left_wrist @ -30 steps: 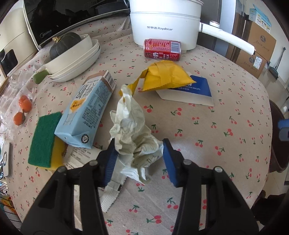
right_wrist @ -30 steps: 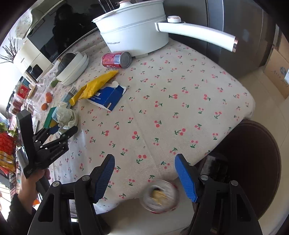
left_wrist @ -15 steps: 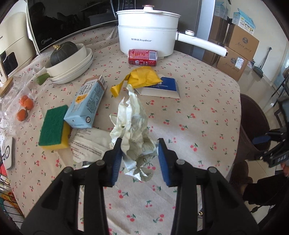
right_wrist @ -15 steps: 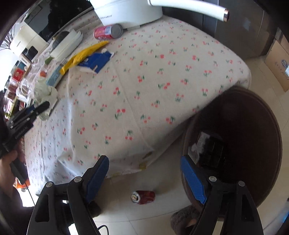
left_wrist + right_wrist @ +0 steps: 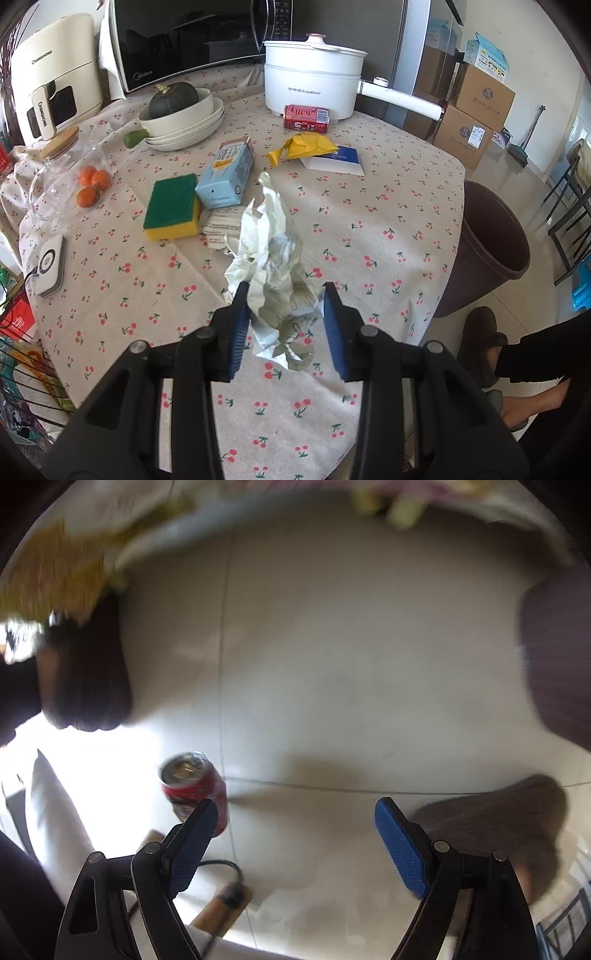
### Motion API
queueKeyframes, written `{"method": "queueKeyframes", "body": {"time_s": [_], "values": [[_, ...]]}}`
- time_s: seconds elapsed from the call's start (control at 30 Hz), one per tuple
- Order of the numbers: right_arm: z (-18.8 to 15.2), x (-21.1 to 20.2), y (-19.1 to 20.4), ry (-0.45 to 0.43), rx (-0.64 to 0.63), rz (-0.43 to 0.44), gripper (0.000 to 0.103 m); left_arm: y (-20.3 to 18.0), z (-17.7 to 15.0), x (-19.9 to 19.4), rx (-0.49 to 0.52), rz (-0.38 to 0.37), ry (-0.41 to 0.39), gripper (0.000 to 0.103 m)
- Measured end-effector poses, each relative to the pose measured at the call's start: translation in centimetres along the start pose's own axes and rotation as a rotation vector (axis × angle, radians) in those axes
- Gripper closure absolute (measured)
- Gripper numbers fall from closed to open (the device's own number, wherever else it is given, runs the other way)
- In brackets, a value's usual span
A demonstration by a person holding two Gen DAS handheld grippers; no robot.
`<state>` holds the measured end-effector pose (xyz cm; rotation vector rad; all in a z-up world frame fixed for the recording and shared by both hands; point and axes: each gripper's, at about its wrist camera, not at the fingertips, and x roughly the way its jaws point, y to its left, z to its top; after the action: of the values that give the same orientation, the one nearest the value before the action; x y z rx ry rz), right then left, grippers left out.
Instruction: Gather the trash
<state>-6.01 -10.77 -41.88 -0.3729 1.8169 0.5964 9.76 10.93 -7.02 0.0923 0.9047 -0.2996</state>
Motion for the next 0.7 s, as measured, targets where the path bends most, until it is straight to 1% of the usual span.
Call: {"method": "queueKeyframes", "body": {"time_s": [0.07, 0.13, 0.3, 0.33, 0.4, 0.47, 0.57, 0.63, 0.7], "values": [[0.0, 2.6, 2.2, 0.054, -0.036, 0.028, 0.015, 0.6, -0.6, -0.2, -0.001, 0.008, 0.003, 0.063], [0.4, 4.6, 4.2, 0.095, -0.065, 0.081, 0.015, 1.1, -1.1, -0.5, -0.007, 0.009, 0.004, 0.063], [1.5, 7.5, 9.4, 0.146, -0.153, 0.130, 0.015, 2.3, -2.1, -1.3, -0.024, 0.014, -0.002, 0.063], [1.6, 7.9, 10.3, 0.157, -0.179, 0.130, 0.015, 2.6, -2.3, -1.5, -0.028, 0.015, -0.003, 0.063], [1.9, 8.5, 11.7, 0.175, -0.228, 0.103, 0.015, 3.1, -2.7, -1.8, -0.041, 0.019, 0.001, 0.063], [2.1, 8.8, 11.9, 0.184, -0.235, 0.092, 0.015, 3.6, -2.9, -2.1, -0.050, 0.025, 0.014, 0.063], [2.2, 8.9, 10.5, 0.198, -0.182, 0.076, 0.015, 4.1, -2.7, -3.0, -0.069, 0.040, 0.047, 0.063], [2.4, 8.7, 10.0, 0.200, -0.184, 0.047, 0.015, 4.4, -2.2, -4.4, -0.111, 0.026, 0.021, 0.063], [2.8, 8.3, 10.0, 0.193, -0.199, 0.033, 0.015, 4.2, -2.3, -5.4, -0.141, -0.016, -0.022, 0.063]]}}
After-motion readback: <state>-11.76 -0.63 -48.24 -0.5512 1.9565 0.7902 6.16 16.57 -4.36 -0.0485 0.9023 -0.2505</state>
